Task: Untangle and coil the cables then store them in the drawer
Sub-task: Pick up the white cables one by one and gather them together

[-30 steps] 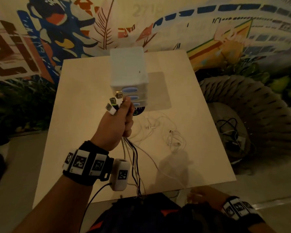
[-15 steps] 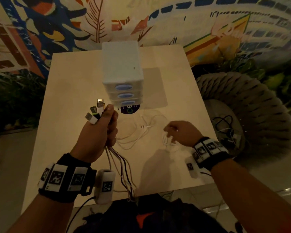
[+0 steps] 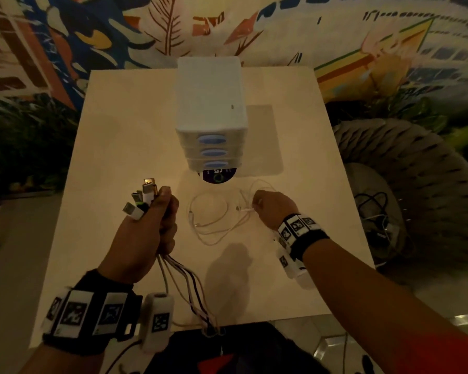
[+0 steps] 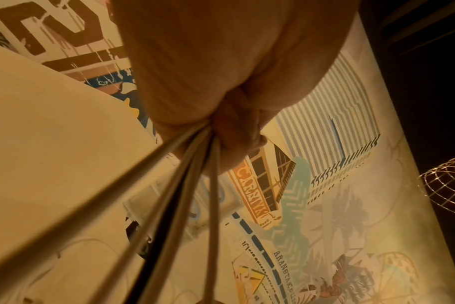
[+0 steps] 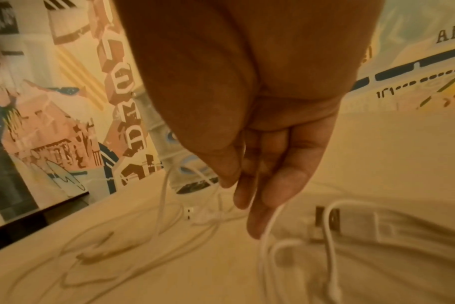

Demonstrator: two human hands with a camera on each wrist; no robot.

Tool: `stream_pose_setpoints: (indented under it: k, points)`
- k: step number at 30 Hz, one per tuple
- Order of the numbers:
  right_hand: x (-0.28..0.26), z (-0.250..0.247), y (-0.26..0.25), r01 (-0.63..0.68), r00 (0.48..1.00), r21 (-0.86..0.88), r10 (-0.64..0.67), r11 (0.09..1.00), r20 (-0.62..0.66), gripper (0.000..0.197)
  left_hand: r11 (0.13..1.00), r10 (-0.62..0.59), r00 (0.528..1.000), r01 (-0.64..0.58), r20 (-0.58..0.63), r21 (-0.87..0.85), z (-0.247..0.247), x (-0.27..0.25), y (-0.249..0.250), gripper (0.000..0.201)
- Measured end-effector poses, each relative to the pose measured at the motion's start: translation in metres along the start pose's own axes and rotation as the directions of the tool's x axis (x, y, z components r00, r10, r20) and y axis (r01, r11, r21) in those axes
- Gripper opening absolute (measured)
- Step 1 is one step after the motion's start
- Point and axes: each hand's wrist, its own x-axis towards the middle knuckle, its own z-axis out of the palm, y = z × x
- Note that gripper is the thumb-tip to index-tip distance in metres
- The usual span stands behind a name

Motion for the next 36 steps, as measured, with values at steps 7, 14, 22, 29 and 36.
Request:
stream_pose_setpoints:
  k: [7,14,22,29,36]
  points:
    - [-0.012,-0.007,0.004,0.047,0.998,0.01,-0.047,0.999,0.044,0.022,0.999,-0.003,1.0,0.003,0.012,0.034,0.004,0.013,-0.003,0.039]
    - [-0.019,-0.016,-0.001,0.152,0.985,-0.191,-0.133,0.97,0.11,0.019,0.996,-0.007,0.999,0.003,0.046,0.091,0.015,0.014,-0.005,0.038]
    - [-0.048,-0.038,0.018,0.205,0.932,0.265,-0.106,0.942,-0.346,0.012,0.991,0.025,0.997,-0.035,0.079,0.126,0.027,0.02,-0.002,0.039]
    - [-0.059,-0.046,0.013,0.234,0.916,0.605,0.036,0.761,-0.399,0.007,0.962,0.091,0.984,-0.127,0.152,0.244,0.044,0.025,-0.006,0.039]
    - [-0.069,-0.044,0.016,0.231,0.955,0.75,0.002,0.62,-0.296,0.027,0.891,0.095,0.995,-0.1,0.034,0.444,0.054,0.05,-0.016,0.026]
